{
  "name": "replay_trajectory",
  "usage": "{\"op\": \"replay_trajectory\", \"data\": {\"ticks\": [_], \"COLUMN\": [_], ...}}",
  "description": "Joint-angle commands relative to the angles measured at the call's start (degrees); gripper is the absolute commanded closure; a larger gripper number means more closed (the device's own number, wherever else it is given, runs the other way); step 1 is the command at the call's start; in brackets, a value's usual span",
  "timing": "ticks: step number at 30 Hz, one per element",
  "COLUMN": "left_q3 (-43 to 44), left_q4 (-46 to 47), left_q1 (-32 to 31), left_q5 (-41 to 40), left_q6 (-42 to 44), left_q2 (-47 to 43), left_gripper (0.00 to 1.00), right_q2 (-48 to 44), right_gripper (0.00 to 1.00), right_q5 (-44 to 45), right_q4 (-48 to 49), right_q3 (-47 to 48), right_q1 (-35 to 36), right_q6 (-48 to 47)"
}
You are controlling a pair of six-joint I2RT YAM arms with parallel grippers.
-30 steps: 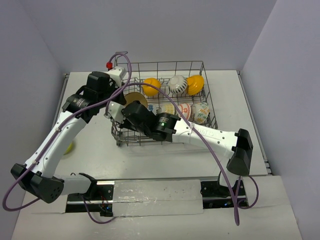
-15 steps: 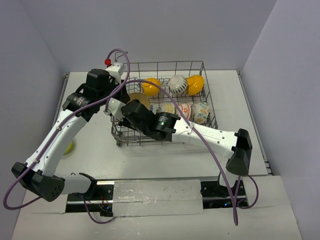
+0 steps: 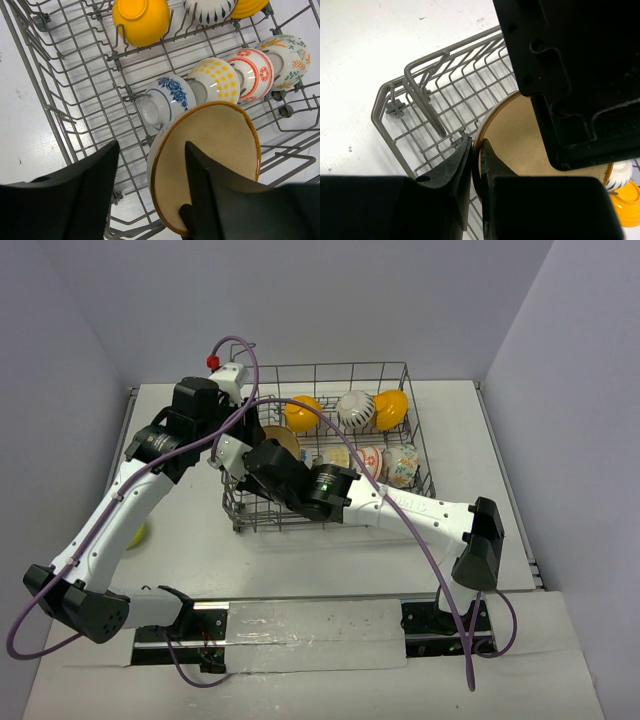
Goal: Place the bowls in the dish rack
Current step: Pass from the left arm to the right, then turn the bowl upside down over the dish rack.
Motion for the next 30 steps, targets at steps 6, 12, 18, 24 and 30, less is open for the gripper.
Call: {"op": "replay_trajectory", "data": {"ticks": [6,12,18,24,30], "left_q3": [2.72,5.43,7.64,8.87,8.87], "left_q4": [2.03,2.03,1.68,0.72,-0.69], "left_q1": [-3.45,-3.36,-3.36,-3.36,-3.36], "left_q5": [1.28,-0.21,-1.8,-1.36,-1.27], "left_q6": [-1.76,-1.67,-2.11,-2.64,-2.03], "left_q2": [-2.65,-2.83,-2.91,-3.26,-3.88], "left_gripper": [0.31,0.26,0.24,0.23,0.22], "right_q2": [1.03,-0.2,-1.69,-2.22,-3.27], "right_gripper": [1.0,1.0,1.0,1.0,1.0], "right_q5": [0.4,0.23,1.02,1.11,1.9], "right_q4": [7.1,6.75,7.28,7.89,9.47], "right_q3": [-0.75,-1.71,-3.73,-5.49,-8.03], "right_q1": [-1.46,-1.46,-1.55,-1.63,-2.51], "right_q6": [-0.62,-0.62,-0.44,0.08,0.35]}}
